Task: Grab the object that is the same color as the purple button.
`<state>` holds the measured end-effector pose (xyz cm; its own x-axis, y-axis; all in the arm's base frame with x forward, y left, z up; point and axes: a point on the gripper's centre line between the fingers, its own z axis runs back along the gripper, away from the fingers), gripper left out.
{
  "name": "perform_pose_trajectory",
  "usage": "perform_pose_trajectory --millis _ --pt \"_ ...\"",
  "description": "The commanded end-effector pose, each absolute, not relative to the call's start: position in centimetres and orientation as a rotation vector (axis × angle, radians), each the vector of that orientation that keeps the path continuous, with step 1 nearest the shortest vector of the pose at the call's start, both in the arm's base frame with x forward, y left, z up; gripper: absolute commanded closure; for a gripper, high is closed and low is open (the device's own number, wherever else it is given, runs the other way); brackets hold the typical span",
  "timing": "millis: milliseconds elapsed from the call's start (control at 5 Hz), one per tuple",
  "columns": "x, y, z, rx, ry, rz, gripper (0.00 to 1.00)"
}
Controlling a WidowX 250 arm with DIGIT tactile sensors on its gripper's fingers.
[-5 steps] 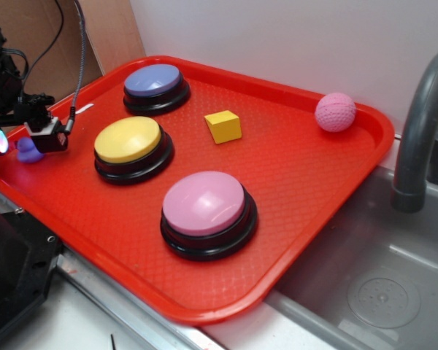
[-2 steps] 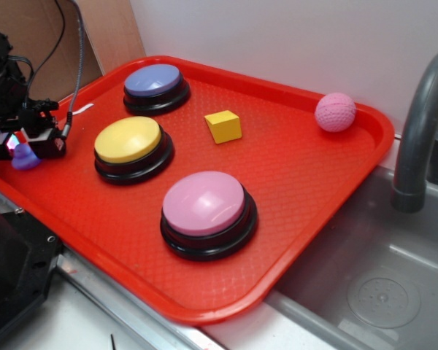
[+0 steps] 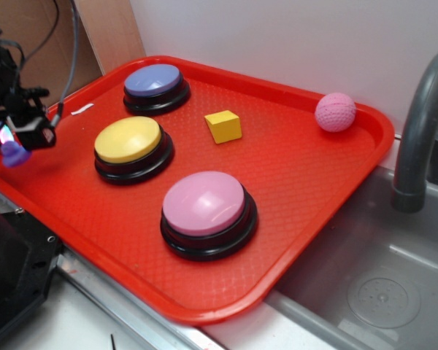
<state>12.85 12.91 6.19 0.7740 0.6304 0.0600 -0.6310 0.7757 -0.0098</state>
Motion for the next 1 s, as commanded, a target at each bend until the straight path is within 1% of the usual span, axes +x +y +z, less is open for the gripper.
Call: perform_pose_trajectory --millis 0,200,600,800 --pt "12.5 12.0 14.2 0.018 -0.165 0.477 1.0" --pt "13.3 11.0 15.4 0.003 -0.158 0.385 1.0" --pt "14.4 9.2 17.0 0.017 -0.159 0.295 1.0" --pt "14.4 8.6 17.2 0.021 -0.156 0.265 1.0"
